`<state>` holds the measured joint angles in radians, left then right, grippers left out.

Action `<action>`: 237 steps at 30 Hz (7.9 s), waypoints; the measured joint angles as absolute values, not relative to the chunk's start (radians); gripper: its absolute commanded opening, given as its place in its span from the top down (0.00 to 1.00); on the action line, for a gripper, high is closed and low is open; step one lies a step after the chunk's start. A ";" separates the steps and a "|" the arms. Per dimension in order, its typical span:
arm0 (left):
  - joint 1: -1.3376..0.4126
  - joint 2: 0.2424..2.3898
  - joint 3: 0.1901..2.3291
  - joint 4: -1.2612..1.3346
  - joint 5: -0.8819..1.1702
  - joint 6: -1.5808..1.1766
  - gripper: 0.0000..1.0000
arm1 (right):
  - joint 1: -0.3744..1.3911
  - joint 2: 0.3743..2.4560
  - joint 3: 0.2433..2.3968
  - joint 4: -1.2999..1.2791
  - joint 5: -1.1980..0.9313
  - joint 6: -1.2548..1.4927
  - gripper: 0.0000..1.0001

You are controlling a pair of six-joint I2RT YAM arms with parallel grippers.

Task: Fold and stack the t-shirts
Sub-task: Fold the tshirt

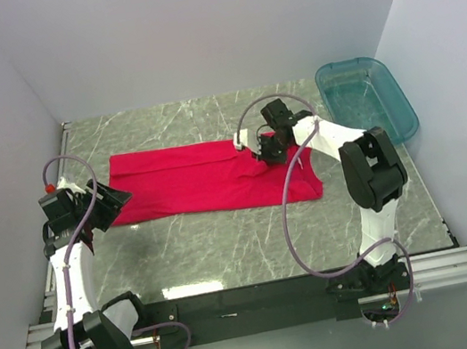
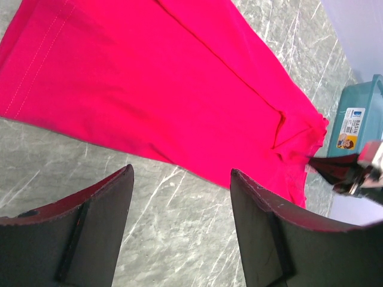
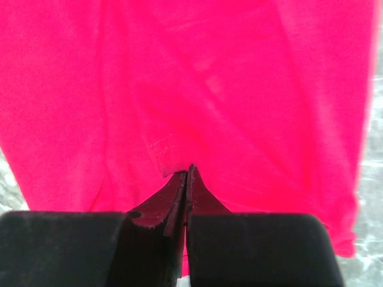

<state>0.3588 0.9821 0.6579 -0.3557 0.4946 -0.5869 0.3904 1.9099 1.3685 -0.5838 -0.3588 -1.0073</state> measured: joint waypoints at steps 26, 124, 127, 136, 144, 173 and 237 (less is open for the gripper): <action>0.303 1.152 0.687 -0.342 0.409 -0.576 0.28 | 0.311 1.790 1.444 -0.571 -0.496 -0.710 0.48; -0.129 2.475 2.072 -0.399 0.459 -0.104 1.00 | 0.106 1.384 1.124 -0.742 -0.976 -0.648 0.47; -0.087 2.475 2.064 -0.393 0.405 -0.143 0.96 | 0.106 1.384 1.124 -0.742 -0.976 -0.648 0.47; -0.092 2.362 1.926 -0.318 0.279 -0.212 0.50 | 0.112 1.390 1.124 -0.742 -0.967 -0.652 0.46; -0.094 1.814 1.527 -0.144 0.047 -0.269 0.18 | 0.489 1.422 1.085 -0.659 -0.709 -0.827 0.44; 0.155 0.560 0.854 -0.507 -0.272 -0.498 0.02 | 1.214 2.458 1.868 0.043 0.245 -0.845 0.41; -0.237 1.809 1.328 -0.308 0.287 -0.553 0.30 | 0.733 1.055 0.693 -0.509 -0.242 -0.986 0.13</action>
<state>-0.2375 1.8088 1.3277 -0.3077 0.2867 -0.5529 0.7334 1.0546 0.6926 -0.5095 -0.2424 -0.9863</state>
